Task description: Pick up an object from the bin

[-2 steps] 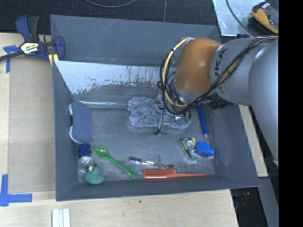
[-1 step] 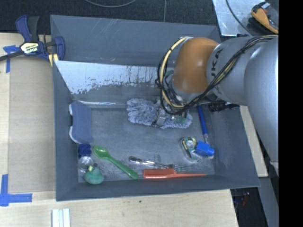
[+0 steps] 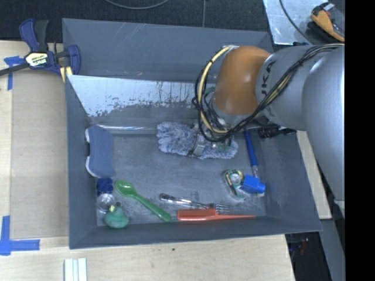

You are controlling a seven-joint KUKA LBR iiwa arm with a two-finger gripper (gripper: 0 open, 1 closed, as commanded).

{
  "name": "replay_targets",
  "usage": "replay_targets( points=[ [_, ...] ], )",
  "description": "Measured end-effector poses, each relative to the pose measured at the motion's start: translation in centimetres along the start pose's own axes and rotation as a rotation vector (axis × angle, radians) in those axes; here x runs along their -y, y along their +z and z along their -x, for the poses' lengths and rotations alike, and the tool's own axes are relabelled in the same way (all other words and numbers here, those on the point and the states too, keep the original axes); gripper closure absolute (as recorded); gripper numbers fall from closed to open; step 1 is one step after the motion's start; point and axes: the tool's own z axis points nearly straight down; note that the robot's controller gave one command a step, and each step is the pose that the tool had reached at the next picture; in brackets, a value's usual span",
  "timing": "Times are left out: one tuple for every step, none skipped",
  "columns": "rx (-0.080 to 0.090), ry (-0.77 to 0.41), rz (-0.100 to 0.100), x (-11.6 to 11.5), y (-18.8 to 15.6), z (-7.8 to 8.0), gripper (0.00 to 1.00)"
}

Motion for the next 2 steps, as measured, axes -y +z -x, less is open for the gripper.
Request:
replay_targets(
  points=[
    [0.001, 0.0, 0.0, 0.01, -0.08, 0.04, 1.0],
    [0.004, 0.0, 0.001, 0.02, -0.4, 0.07, 1.0]
  ],
)
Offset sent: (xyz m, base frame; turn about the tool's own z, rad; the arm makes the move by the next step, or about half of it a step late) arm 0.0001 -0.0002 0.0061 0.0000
